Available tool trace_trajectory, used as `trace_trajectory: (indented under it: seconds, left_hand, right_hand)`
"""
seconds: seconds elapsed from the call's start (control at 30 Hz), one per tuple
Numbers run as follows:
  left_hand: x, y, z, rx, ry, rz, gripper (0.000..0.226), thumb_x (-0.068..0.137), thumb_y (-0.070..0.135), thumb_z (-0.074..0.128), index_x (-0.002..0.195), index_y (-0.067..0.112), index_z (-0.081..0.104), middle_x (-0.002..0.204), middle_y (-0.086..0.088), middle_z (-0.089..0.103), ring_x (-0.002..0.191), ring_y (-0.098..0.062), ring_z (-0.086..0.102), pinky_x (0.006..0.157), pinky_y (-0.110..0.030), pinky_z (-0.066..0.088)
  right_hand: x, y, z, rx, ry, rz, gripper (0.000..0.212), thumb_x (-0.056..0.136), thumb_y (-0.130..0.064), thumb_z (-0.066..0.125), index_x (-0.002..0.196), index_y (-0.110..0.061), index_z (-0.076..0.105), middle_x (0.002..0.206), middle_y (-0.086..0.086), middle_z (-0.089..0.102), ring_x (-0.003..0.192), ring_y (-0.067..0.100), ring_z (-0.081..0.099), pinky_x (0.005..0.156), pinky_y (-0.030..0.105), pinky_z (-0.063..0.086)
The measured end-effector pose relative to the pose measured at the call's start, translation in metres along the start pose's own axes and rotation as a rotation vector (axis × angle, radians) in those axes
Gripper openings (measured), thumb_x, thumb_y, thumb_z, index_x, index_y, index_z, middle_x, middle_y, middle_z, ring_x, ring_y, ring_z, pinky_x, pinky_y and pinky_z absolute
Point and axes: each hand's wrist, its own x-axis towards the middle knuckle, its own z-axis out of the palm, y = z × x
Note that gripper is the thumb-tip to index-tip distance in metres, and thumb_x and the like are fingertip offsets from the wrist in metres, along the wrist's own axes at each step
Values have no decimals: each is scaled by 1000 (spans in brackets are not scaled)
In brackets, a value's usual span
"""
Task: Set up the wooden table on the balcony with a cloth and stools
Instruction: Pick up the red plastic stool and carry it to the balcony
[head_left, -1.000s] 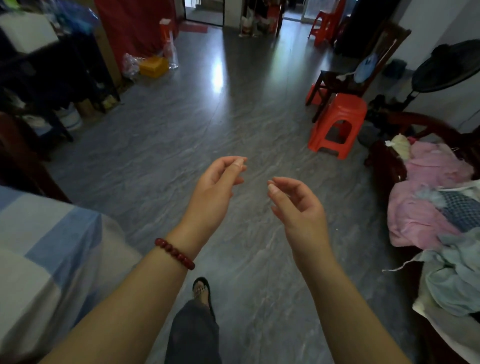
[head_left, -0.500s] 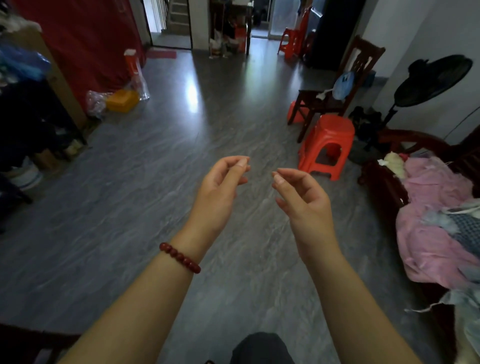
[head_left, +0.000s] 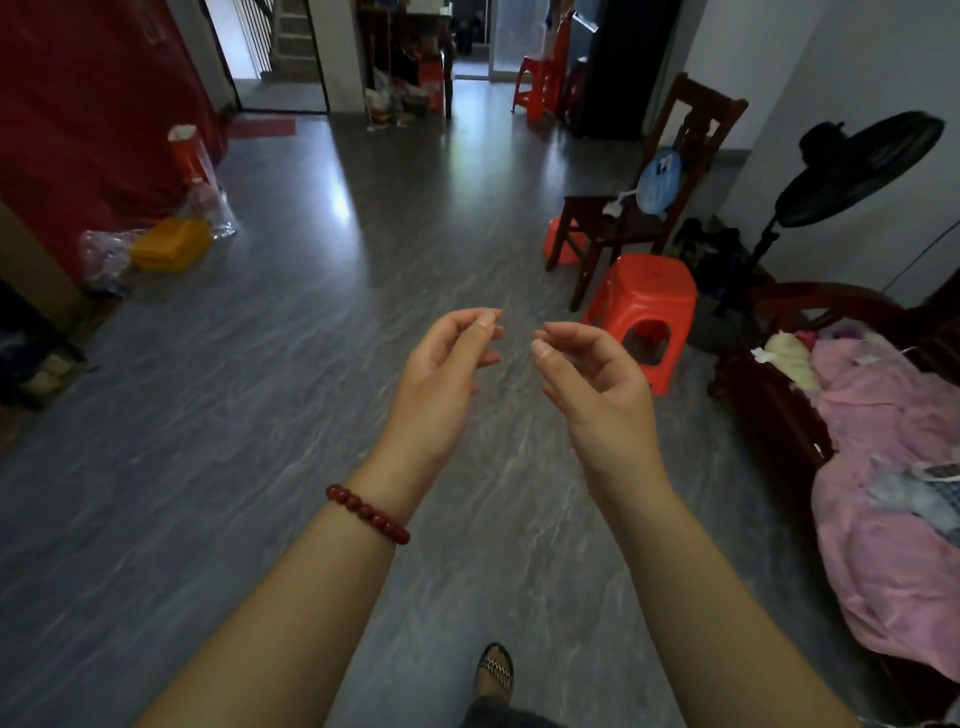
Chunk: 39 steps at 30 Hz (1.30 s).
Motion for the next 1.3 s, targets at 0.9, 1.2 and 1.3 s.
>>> trace_trajectory:
  seconds: [0.9, 1.2, 1.3]
  left_hand:
    - [520, -13, -21, -36, -2, -28, 17, 97, 26, 44, 95, 28, 61, 98, 8, 64, 91, -10, 60, 85, -31, 41]
    - [658, -33, -2, -23, -46, -91, 20, 98, 25, 42, 95, 27, 61, 101, 6, 64, 91, -11, 60, 80, -27, 42]
    - [716, -41, 14, -1, -57, -90, 20, 97, 26, 43, 93, 29, 62, 101, 6, 65, 90, -10, 61, 81, -28, 43]
  right_hand:
    - [494, 82, 121, -49, 76, 18, 13, 86, -4, 64, 91, -15, 63, 94, -2, 68, 80, -2, 61, 81, 21, 48]
    - [621, 119, 128, -61, 143, 81, 12, 85, -3, 64, 94, -11, 64, 90, -4, 68, 76, -2, 61, 79, 21, 50]
    - [679, 131, 122, -89, 148, 79, 13, 85, -5, 65, 98, -8, 64, 90, -4, 67, 75, -3, 61, 75, 17, 50]
